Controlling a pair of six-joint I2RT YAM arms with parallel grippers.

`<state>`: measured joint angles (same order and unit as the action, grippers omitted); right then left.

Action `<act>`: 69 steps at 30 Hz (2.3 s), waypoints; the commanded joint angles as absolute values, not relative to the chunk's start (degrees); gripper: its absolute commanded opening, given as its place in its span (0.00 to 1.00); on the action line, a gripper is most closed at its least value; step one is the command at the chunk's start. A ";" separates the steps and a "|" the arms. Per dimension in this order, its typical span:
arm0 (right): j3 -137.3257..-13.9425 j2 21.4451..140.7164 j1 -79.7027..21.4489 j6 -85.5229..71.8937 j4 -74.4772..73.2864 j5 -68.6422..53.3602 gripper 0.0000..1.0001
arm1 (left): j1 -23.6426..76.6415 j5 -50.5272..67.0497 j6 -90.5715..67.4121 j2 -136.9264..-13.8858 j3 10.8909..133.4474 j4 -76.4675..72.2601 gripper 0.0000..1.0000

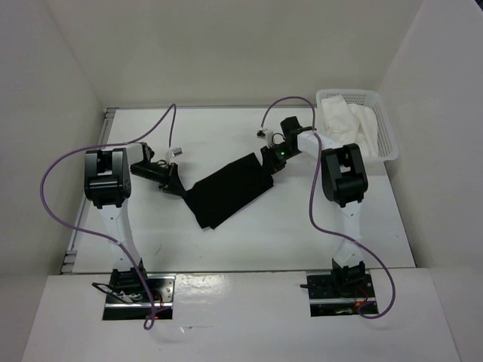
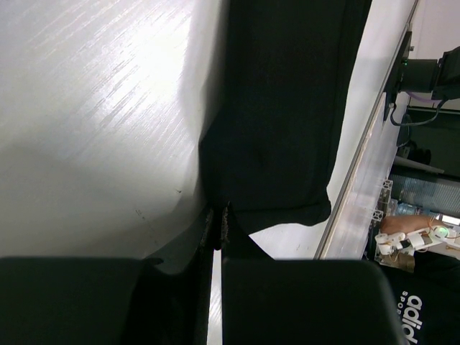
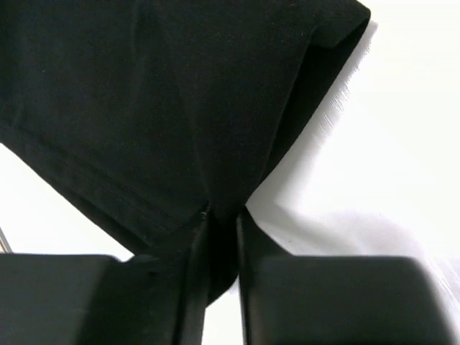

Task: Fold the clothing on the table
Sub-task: Fold the skirt

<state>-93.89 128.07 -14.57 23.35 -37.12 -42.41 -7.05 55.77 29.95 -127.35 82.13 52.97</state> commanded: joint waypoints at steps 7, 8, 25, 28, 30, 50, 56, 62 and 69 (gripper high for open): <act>-93.96 128.85 -15.47 22.41 -37.00 -33.68 0.01 | -6.59 50.27 33.57 -128.23 82.70 50.45 0.02; -93.96 127.98 -15.47 22.41 -36.39 -33.05 0.00 | -6.59 50.27 33.57 -128.23 82.71 50.45 0.02; -93.96 117.87 -17.13 20.13 -34.72 -14.95 0.00 | -4.31 48.60 28.39 -127.61 86.92 50.45 0.03; -93.96 115.93 -19.85 20.13 -34.72 -11.35 0.00 | -4.31 48.60 27.25 -127.62 86.92 50.45 0.04; -93.96 114.18 -21.61 19.60 -34.72 -8.28 0.00 | -3.78 48.60 27.25 -128.23 87.54 50.45 0.05; -98.26 111.70 -43.76 19.07 -39.90 4.83 0.00 | -3.78 49.13 26.19 -128.23 87.54 50.45 0.05; -99.84 113.55 -47.71 19.60 -40.43 6.77 0.00 | -3.78 49.13 26.19 -128.23 87.54 50.45 0.05; -102.30 116.71 -51.49 20.13 -41.48 8.52 0.00 | -3.78 49.66 26.19 -128.76 87.54 50.45 0.05; -101.78 119.53 -55.02 21.26 -41.48 9.93 0.00 | -3.78 49.66 26.19 -128.76 87.54 50.98 0.05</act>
